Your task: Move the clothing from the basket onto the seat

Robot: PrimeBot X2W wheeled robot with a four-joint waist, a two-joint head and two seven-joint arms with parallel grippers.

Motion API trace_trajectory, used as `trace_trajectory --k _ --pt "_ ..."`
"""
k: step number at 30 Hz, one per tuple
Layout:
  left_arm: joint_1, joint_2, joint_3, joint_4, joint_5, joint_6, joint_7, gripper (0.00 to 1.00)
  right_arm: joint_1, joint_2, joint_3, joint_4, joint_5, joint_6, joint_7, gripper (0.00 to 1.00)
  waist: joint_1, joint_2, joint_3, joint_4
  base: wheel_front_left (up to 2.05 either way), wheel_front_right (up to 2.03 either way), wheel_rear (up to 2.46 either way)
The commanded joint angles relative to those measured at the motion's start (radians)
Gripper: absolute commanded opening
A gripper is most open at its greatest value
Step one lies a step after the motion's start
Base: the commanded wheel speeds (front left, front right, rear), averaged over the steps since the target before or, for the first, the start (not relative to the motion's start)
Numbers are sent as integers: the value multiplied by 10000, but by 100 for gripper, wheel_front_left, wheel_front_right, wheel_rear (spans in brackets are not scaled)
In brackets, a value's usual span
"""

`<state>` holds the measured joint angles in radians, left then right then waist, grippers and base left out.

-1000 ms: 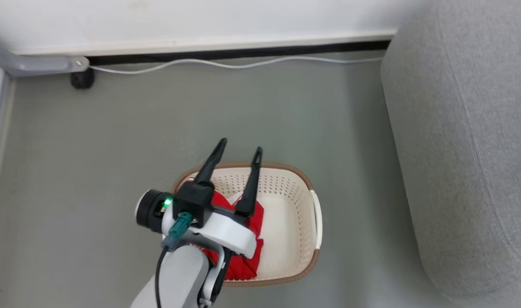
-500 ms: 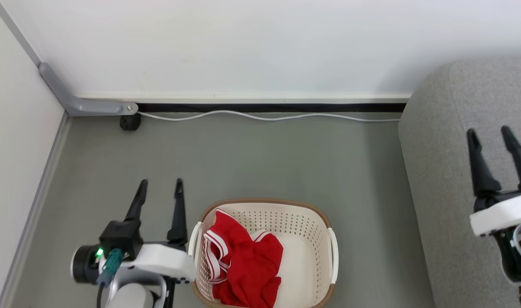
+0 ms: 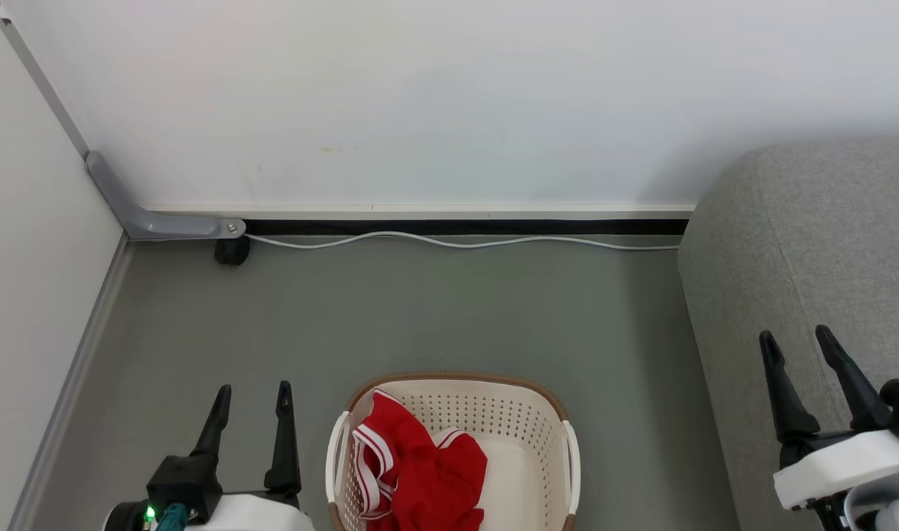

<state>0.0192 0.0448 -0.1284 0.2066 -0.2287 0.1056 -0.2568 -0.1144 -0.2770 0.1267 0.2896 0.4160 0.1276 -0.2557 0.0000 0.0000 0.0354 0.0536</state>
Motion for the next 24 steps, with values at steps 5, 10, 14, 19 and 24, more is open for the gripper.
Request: trace_trajectory --k 5,10,14,19,24 --pt "102 54 225 -310 -4 -26 -49 100 295 5 153 -195 -376 31 -61 100 0 0 -109 -76 0 0 0" --pt "173 54 200 -301 -10 -34 -49 100 353 89 144 -174 -452 31 -61 100 0 0 -72 -126 0 0 0" --pt "129 54 155 -280 14 -45 -49 100 286 88 144 -169 -450 31 -61 100 0 0 -30 -159 0 0 0" --pt "27 54 -81 -102 -93 -127 -49 100 197 44 104 -278 -379 31 -61 100 0 0 159 -170 0 0 0" --pt "-125 54 -633 83 -378 35 -49 100 4 -78 145 -512 -267 31 -61 100 0 0 619 -199 0 0 0"
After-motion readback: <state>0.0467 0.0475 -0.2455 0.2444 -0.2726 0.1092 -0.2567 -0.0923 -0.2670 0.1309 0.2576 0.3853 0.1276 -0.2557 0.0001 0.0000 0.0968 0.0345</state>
